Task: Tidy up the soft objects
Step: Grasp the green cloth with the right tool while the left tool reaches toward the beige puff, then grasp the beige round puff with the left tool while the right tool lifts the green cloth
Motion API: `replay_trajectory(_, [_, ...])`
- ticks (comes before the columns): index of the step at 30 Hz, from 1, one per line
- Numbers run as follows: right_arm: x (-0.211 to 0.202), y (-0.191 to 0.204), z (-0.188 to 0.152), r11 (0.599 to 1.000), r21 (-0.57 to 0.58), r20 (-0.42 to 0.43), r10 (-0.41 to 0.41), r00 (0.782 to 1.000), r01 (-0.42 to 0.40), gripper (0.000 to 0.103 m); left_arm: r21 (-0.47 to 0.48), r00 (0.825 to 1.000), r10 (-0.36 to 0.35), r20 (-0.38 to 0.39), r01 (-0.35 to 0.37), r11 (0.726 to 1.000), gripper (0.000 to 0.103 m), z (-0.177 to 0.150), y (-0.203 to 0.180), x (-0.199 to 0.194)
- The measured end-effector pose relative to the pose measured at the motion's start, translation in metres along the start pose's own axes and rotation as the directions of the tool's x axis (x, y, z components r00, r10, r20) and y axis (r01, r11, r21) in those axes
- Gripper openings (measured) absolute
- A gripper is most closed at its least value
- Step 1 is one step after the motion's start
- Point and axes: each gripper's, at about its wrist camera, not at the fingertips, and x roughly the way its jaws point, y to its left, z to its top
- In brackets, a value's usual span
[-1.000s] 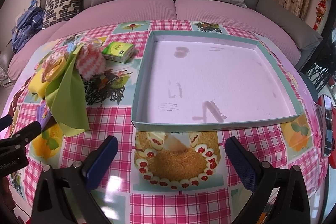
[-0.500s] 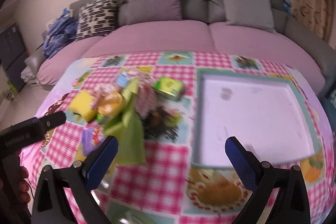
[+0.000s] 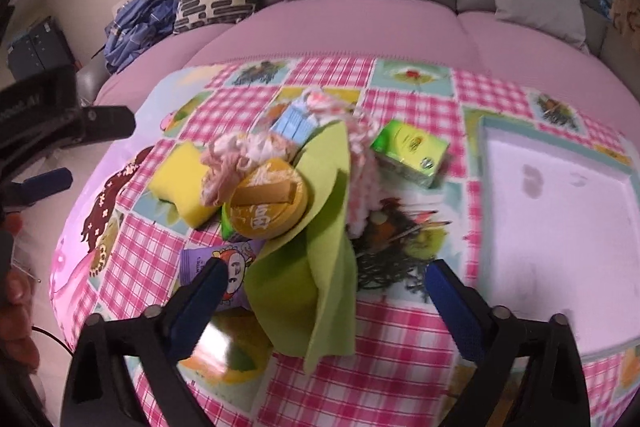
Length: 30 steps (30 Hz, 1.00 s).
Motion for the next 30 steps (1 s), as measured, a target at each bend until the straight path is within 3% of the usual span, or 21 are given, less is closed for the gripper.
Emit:
replay_trajectory(3, [0.012, 0.004, -0.004, 1.0, -0.02, -0.021, -0.007, 1.0, 0.007, 0.092, -0.01, 0.999, 0.006, -0.036, -0.006, 1.0, 0.103, -0.009, 0.003, 0.014])
replay_trajectory(8, [0.023, -0.002, -0.008, 1.0, 0.001, -0.042, -0.03, 0.999, 0.03, 0.072, -0.007, 0.997, 0.01, -0.083, -0.01, 1.0, 0.103, -0.015, 0.006, 0.029])
replay_trajectory(16, [0.008, -0.018, -0.01, 1.0, 0.029, -0.013, 0.004, 1.0, -0.004, 0.012, 0.011, 0.997, 0.035, -0.071, -0.034, 0.999, 0.103, -0.017, 0.003, 0.025])
replay_trajectory(25, [-0.018, -0.02, -0.004, 1.0, 0.015, 0.08, -0.022, 0.997, 0.021, 0.006, 0.024, 0.997, 0.031, -0.066, -0.03, 0.999, 0.103, -0.017, -0.006, 0.022])
replay_trajectory(30, [-0.04, -0.027, 0.002, 0.999, 0.038, 0.159, 0.002, 0.987, -0.008, 0.006, 0.039, 0.998, 0.017, -0.052, -0.015, 0.999, 0.103, -0.018, -0.015, 0.017])
